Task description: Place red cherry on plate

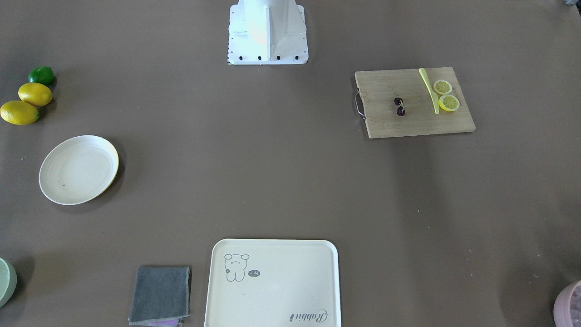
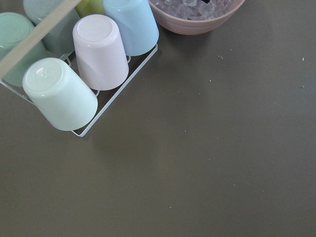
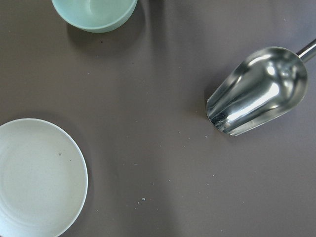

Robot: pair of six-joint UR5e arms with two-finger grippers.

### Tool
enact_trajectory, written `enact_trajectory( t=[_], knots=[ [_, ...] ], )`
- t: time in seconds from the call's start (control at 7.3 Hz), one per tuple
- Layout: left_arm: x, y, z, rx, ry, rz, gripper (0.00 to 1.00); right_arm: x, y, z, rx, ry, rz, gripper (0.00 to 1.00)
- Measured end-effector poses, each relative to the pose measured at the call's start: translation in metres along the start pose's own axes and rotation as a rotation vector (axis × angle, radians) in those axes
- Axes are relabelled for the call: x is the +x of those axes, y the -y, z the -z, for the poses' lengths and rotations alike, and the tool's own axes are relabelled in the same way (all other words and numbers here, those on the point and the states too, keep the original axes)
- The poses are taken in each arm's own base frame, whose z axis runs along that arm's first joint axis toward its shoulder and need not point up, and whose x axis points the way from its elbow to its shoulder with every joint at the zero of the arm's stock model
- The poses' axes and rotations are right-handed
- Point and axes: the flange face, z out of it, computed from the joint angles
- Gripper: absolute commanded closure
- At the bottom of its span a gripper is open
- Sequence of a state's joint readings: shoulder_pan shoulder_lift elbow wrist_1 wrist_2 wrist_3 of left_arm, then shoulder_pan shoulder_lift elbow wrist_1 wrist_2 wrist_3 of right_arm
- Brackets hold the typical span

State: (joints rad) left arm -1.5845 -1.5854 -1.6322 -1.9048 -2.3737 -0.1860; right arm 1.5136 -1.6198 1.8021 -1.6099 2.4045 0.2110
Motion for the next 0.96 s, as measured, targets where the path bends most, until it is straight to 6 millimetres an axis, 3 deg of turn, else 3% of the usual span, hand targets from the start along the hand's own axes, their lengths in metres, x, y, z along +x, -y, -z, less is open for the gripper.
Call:
enact_trajectory(
  t=[0.27,0.55,0.96],
  knots=[
    [0.003,0.003,0.001,0.029,0.0,0.005,0.02,-0.03,0.005,-0.019,-0.002,0.012,0.084,0.0],
    [0.005,0.002,0.002,0.045,-0.005,0.009,0.02,-0.057,0.01,-0.054,0.024,0.038,0.165,0.0],
    [0.002,-0.015,0.003,0.106,-0.014,-0.048,0.02,-0.064,0.023,-0.126,0.082,0.081,0.188,0.0]
  ],
)
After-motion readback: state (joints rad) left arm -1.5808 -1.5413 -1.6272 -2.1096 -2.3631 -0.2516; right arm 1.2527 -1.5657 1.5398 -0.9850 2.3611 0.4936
